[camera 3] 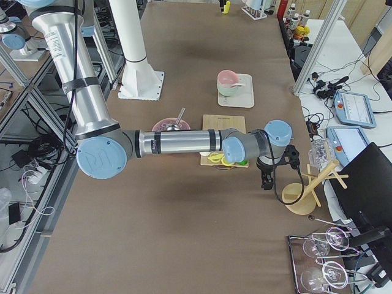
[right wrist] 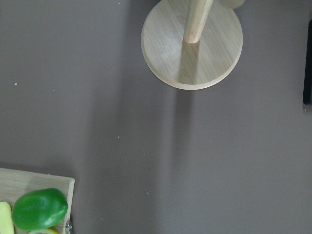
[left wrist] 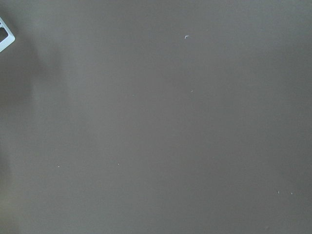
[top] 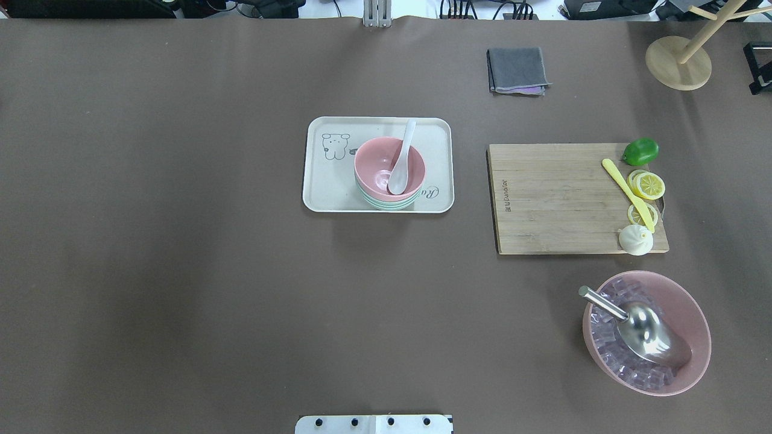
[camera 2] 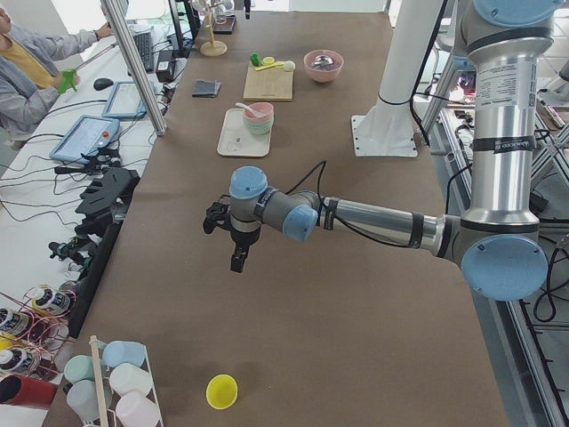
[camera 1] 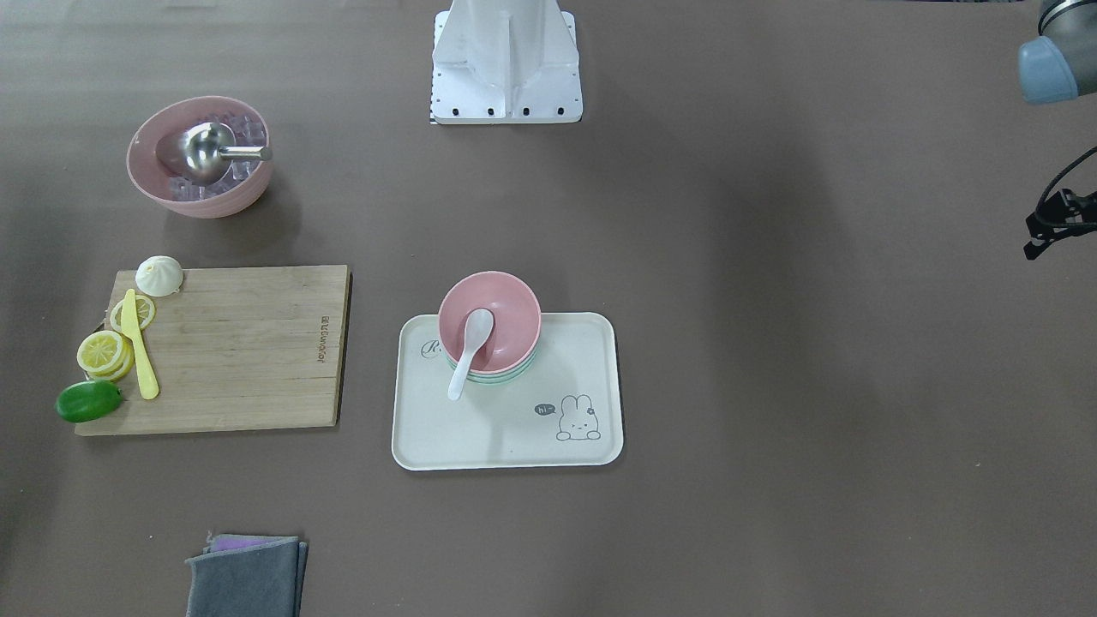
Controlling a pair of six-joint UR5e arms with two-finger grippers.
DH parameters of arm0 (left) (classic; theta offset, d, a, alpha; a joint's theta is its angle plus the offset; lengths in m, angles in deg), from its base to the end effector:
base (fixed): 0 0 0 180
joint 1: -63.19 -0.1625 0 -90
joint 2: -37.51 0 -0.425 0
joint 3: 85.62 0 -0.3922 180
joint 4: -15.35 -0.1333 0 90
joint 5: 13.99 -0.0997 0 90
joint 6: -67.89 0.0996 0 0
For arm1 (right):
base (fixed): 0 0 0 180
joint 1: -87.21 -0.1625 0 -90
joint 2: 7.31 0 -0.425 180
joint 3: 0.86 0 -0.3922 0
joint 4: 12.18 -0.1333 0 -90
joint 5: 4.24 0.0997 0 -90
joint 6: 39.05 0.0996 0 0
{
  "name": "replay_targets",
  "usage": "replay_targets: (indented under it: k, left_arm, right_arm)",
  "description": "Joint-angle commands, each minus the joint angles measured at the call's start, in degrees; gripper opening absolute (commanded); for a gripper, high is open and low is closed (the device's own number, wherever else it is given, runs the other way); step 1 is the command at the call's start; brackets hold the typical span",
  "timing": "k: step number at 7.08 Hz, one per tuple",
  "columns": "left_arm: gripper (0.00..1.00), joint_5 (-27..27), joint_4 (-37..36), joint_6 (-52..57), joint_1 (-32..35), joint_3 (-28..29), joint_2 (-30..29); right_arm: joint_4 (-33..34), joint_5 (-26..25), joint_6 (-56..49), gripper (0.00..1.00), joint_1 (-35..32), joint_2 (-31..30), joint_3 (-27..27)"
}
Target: Stack pink bowl on green and place spoon
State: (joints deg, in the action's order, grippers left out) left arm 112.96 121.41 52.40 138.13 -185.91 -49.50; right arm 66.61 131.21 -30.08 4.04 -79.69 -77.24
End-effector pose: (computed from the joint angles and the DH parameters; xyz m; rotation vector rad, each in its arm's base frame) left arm 0.0564 -0.4922 0.5706 0.2120 0.7169 0.1243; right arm -0.0136 -0.6373 0.5815 0.1406 -0.8153 -0.0701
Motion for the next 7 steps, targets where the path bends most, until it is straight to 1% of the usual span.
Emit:
replay_targets:
  k: [1, 5, 7]
  left_arm:
    - [0.98, 0.0, 0.0, -0.1, -0.1, 0.9, 0.2]
    - [0.98, -0.7, 0.1, 0.0, -0.1, 1.5, -0.4]
    - [0.98, -0.2, 0.2, 0.0, 0.0, 0.9, -0.2]
  right_arm:
    - [0.0, 0.0, 0.1, 1.0, 0.0, 0.0, -0.2]
    - [-0.2, 0.1, 0.6, 1.0, 0.0, -0.2, -0.4]
    - [-0.2, 0.1, 0.7, 1.0, 0.0, -0.2, -0.4]
